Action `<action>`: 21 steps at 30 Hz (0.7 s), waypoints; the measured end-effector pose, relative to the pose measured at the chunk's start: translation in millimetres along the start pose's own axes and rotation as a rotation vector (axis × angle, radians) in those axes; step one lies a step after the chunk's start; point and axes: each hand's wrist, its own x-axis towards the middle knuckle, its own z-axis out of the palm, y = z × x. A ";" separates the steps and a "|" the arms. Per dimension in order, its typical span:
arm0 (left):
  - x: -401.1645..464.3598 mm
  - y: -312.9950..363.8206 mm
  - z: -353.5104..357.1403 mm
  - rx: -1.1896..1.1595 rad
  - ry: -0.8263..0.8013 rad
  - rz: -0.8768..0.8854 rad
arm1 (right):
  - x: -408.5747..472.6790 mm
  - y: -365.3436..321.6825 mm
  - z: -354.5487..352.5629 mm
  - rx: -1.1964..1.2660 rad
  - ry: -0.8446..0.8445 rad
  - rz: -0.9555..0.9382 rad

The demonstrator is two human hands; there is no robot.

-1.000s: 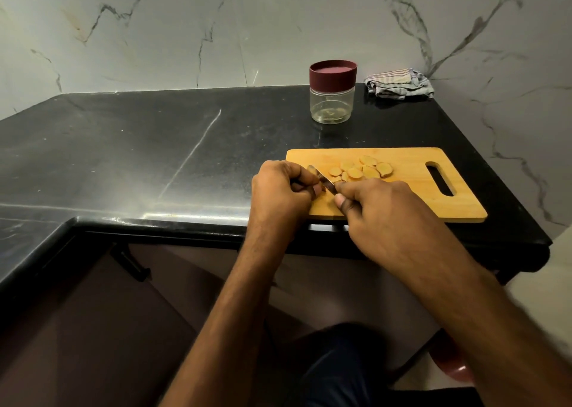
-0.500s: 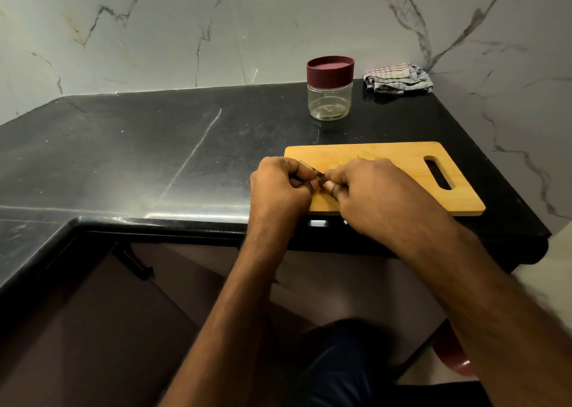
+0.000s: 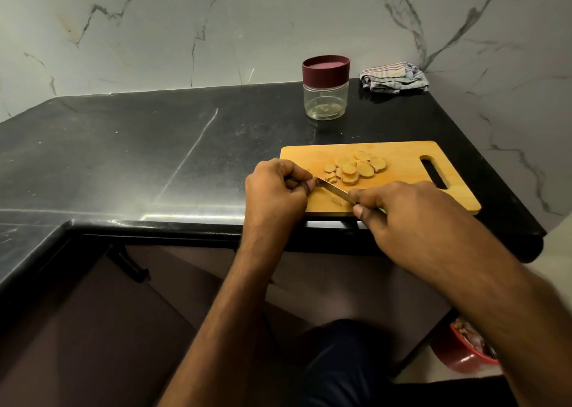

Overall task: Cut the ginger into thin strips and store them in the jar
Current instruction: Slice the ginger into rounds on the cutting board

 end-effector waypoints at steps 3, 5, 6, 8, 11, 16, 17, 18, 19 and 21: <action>-7.0 -4.4 1.0 -0.051 0.049 0.062 | 1.6 4.5 0.8 0.022 0.080 0.007; -11.2 -5.1 2.2 -0.062 0.083 0.088 | 3.4 6.8 1.4 0.048 0.122 0.014; -12.1 -5.3 2.9 -0.065 0.096 0.094 | 4.4 7.3 2.7 0.047 0.128 0.016; -12.1 -6.3 3.4 -0.072 0.105 0.100 | 5.6 7.4 5.9 0.042 0.125 0.022; -12.7 -8.6 3.8 -0.106 0.094 0.107 | 3.9 5.5 8.4 0.049 0.121 0.026; -14.9 -8.1 4.3 -0.174 0.057 0.108 | 3.8 2.7 11.6 0.067 0.120 0.012; -14.6 -8.5 4.4 -0.173 0.054 0.109 | 4.9 2.8 12.1 0.068 0.123 0.011; -14.3 -8.7 4.1 -0.174 0.055 0.113 | 5.5 2.8 12.1 0.070 0.122 0.010; -14.3 -9.2 3.8 -0.180 0.057 0.118 | 5.7 2.6 12.2 0.073 0.120 0.006; -15.4 -9.1 2.7 -0.226 0.066 0.133 | 4.6 2.5 12.1 0.076 0.133 0.001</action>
